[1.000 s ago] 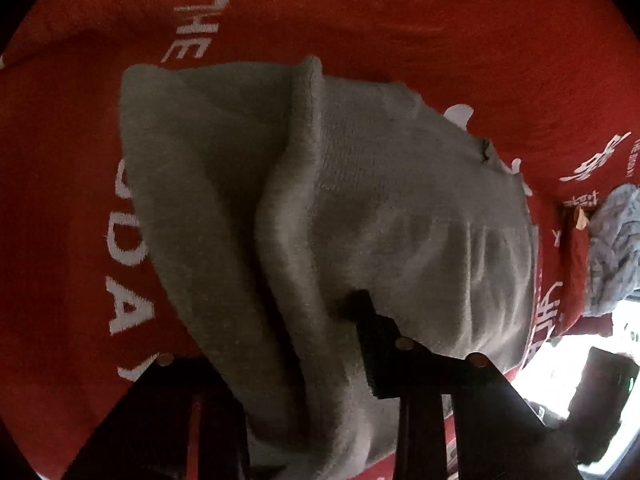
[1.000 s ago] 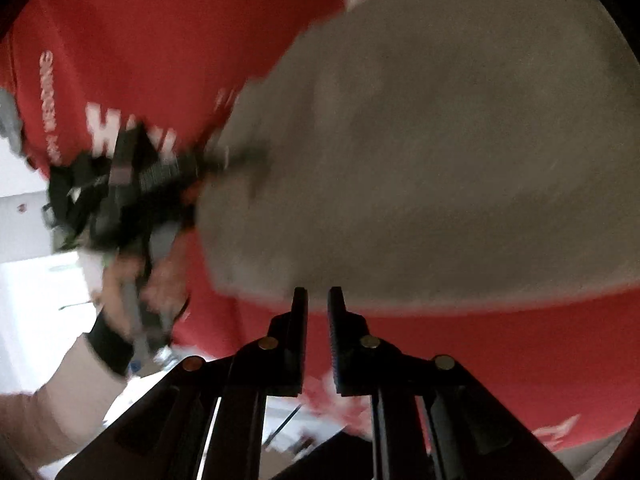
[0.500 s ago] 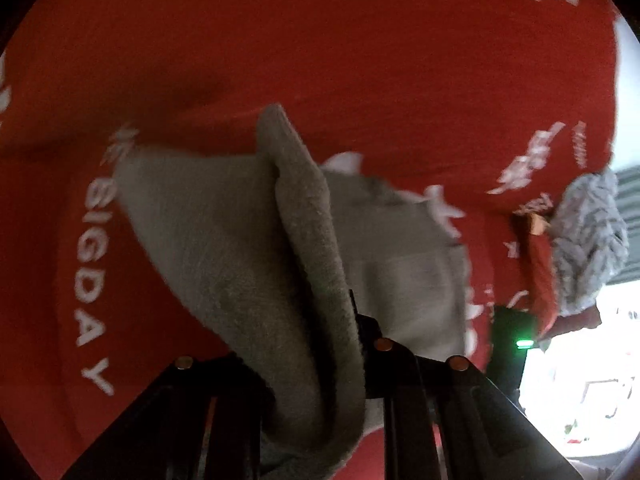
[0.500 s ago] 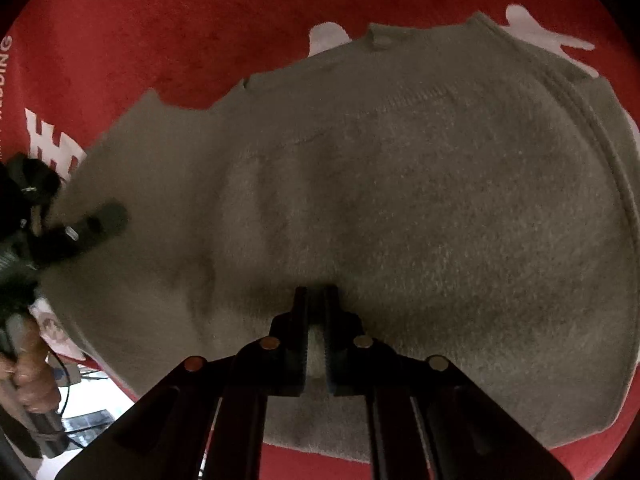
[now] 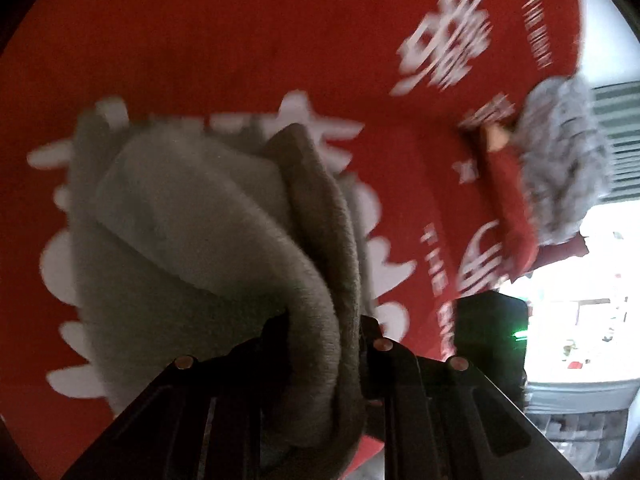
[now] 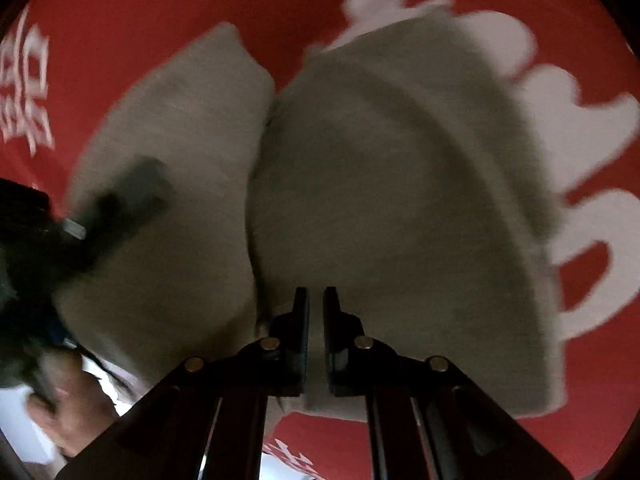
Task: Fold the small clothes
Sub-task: 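Pinch the bundle with the right gripper while the left gripper releases it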
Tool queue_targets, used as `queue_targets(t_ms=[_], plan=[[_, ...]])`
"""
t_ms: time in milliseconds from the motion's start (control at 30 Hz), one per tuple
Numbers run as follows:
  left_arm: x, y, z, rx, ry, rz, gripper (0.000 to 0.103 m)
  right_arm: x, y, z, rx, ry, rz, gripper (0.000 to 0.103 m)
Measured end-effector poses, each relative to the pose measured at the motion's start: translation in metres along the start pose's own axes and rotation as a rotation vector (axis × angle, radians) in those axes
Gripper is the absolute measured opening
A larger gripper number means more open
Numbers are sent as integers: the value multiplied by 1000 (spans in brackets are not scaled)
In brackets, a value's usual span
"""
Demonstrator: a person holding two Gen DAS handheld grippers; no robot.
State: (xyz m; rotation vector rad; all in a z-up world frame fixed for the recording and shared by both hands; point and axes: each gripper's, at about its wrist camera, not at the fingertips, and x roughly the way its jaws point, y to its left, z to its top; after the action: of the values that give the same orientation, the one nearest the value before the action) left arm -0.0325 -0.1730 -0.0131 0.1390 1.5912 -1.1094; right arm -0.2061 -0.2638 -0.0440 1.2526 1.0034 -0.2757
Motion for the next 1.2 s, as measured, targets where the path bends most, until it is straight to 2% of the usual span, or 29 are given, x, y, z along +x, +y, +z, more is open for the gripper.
queue_targets(t_ms=[133, 167, 233, 267, 300, 367, 500, 567, 667, 733, 867, 1000, 1033, 1067, 1100, 1133, 1200], plan=[[9, -13, -2, 9, -11, 61, 21, -3, -22, 3, 64, -3, 59, 9], [7, -16, -3, 22, -9, 80, 27, -3, -25, 4, 74, -4, 74, 9], [0, -19, -6, 49, -14, 89, 64, -6, -34, 7, 97, -6, 97, 9], [-8, -23, -6, 68, -43, 92, 68, -7, -36, 9, 110, -9, 105, 9], [-16, -29, -7, 91, -73, 94, 69, -10, -42, 11, 123, -13, 113, 12], [-31, -35, -7, 118, -107, 91, 69, -16, -48, 18, 156, -23, 143, 33], [-60, -29, -10, 121, -181, 139, 69, -26, -60, 29, 203, -48, 201, 44], [-69, -16, -12, 95, -203, 190, 69, -36, -74, 32, 272, -89, 283, 54], [-71, 14, -17, 36, -191, 261, 69, -39, -88, 38, 367, -124, 407, 68], [-68, 34, -21, -18, -176, 308, 69, -31, -86, 36, 384, -112, 450, 72], [-62, 69, -32, -86, -166, 426, 69, -23, -82, 44, 348, -69, 453, 72], [-55, 84, -38, -134, -155, 434, 69, -31, -66, 46, 217, -40, 315, 72], [-54, 84, -40, -136, -159, 435, 69, -29, -57, 47, 185, -31, 277, 66], [-54, 84, -40, -137, -163, 439, 69, -27, -49, 49, 142, -20, 225, 42], [-55, 83, -40, -138, -167, 442, 69, -25, -40, 53, 101, -8, 172, 25], [-55, 82, -41, -137, -172, 441, 69, -23, -28, 56, 41, -1, 105, 14], [-57, 77, -42, -128, -182, 438, 69, -29, -8, 58, -68, -25, 73, 14]])
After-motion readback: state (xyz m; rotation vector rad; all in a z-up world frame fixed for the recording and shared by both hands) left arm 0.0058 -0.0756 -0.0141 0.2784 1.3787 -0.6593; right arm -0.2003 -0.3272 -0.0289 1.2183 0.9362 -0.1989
